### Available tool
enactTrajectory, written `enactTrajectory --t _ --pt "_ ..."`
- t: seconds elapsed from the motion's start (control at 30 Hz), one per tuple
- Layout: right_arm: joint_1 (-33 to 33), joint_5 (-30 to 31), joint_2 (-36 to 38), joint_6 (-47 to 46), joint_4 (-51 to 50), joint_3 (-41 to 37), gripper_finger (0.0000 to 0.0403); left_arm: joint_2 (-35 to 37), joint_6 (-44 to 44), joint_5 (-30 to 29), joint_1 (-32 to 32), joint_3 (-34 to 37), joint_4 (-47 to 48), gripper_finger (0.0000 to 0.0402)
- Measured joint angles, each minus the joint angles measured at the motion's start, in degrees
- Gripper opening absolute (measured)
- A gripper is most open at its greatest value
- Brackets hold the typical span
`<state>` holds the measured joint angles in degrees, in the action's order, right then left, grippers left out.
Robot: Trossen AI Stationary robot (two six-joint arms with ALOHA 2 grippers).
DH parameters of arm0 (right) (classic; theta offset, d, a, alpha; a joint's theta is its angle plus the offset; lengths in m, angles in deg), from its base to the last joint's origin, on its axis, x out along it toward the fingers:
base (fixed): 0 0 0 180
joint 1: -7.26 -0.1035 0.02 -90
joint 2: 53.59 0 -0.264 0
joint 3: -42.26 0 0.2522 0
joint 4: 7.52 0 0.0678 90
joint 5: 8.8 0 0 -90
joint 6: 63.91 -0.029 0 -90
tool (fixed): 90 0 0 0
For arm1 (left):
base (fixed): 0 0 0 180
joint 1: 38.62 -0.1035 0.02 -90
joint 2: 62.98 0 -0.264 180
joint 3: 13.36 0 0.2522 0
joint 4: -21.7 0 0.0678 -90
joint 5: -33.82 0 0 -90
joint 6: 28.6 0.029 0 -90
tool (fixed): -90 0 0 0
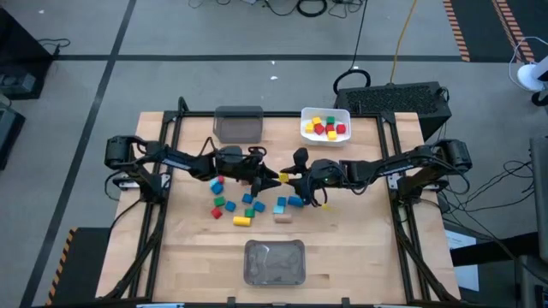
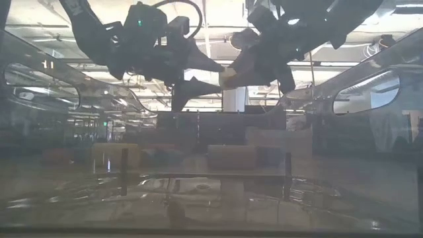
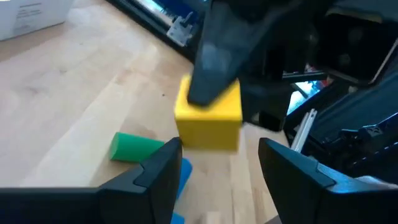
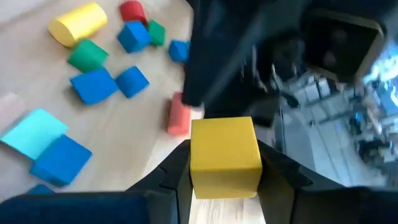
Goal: Sort blocks by size
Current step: Put the yellow square block into the white bin
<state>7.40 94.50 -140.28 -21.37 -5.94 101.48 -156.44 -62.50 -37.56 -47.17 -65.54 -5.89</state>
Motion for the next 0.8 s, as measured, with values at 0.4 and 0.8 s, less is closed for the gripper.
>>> enactTrajectory --t 0.4,0.8 --pt "12.68 0.62 1.26 -7.11 -4.04 -0.02 0.0123 4.64 2.67 -3.63 -1.78 1.32 12.57 0.0214" --pt "29.16 -1.64 1.27 -14.19 -12.85 -0.02 0.0125 5.41 4.45 -8.59 0.54 1.33 18.03 0.0215"
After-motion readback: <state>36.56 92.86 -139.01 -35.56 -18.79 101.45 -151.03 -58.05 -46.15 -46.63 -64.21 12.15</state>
